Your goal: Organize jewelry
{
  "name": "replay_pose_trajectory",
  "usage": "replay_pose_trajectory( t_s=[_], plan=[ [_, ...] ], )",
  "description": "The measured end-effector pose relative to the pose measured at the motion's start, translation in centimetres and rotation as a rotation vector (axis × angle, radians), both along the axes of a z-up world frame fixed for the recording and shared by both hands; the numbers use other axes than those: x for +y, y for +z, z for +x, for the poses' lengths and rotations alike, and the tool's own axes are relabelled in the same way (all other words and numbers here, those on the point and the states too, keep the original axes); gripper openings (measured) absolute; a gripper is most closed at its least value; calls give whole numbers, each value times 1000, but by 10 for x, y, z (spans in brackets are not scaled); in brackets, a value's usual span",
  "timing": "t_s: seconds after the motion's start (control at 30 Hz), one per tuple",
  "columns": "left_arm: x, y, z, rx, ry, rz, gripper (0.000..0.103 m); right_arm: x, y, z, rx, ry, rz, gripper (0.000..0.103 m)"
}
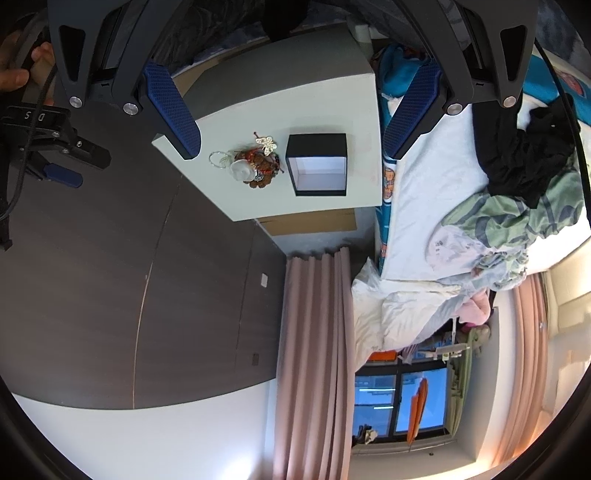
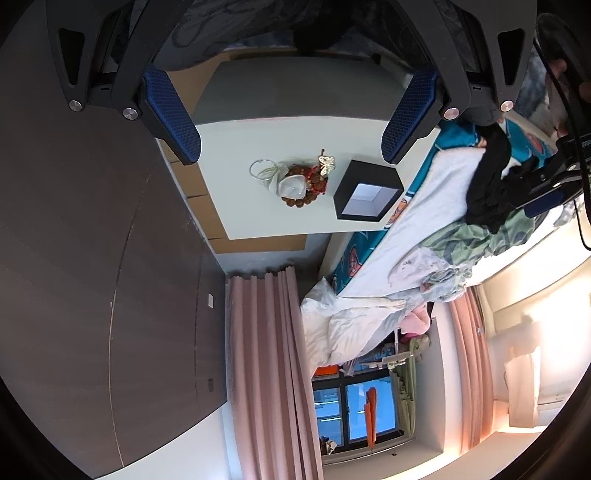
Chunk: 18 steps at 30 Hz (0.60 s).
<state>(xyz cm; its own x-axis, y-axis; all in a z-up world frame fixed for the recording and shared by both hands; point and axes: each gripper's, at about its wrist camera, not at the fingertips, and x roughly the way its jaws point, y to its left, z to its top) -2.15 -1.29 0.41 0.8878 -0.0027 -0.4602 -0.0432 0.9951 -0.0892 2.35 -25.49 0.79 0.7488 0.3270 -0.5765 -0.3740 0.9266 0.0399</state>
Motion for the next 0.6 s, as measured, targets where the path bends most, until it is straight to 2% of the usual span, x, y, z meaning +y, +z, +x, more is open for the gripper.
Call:
replay_pose_trajectory(
  t_s=[0.6],
  plan=[
    [-6, 3, -2, 2, -1, 6, 100, 3, 2, -4, -5, 3, 6, 98]
  ],
)
